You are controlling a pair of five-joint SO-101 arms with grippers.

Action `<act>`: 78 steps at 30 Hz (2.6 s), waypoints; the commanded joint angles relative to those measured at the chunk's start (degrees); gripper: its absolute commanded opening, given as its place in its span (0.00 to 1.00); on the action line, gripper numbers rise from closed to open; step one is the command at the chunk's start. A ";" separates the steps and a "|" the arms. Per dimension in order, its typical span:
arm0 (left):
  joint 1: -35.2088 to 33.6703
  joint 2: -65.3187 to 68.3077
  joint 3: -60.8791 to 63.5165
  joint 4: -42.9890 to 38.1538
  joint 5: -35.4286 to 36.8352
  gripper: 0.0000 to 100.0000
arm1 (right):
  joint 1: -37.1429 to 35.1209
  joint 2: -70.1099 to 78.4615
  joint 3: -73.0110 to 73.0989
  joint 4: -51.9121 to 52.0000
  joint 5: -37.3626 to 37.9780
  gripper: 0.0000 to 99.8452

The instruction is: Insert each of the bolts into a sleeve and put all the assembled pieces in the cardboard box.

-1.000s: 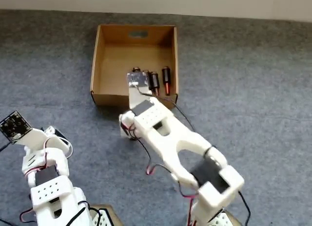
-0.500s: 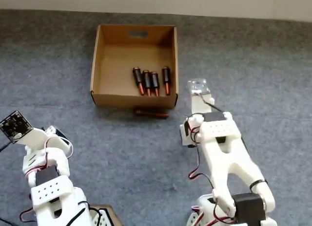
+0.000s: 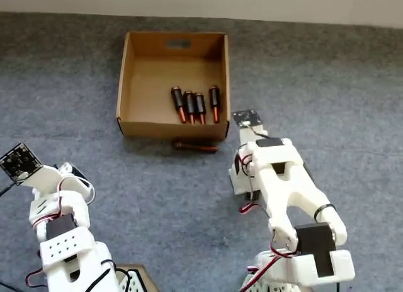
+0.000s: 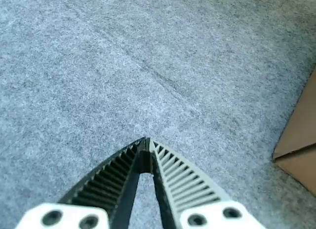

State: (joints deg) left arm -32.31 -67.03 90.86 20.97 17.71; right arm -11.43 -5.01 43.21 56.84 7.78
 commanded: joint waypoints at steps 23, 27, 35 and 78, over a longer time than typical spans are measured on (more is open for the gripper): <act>12.35 -0.22 -12.70 13.36 -10.99 0.02 | 4.53 -41.19 7.16 -0.57 3.87 0.00; 19.21 1.27 -20.44 23.74 -18.37 0.04 | 4.70 -47.43 15.43 -7.96 -0.79 0.00; 28.35 27.74 -34.51 27.25 -23.47 0.10 | 4.70 -49.63 24.22 -15.69 -10.29 0.00; 53.76 64.48 -56.92 16.70 33.05 0.20 | 4.70 -49.71 29.23 -17.36 -10.99 0.01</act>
State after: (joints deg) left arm 20.88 -4.09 38.46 38.46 50.33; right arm -6.51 -53.36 72.84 40.48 -2.68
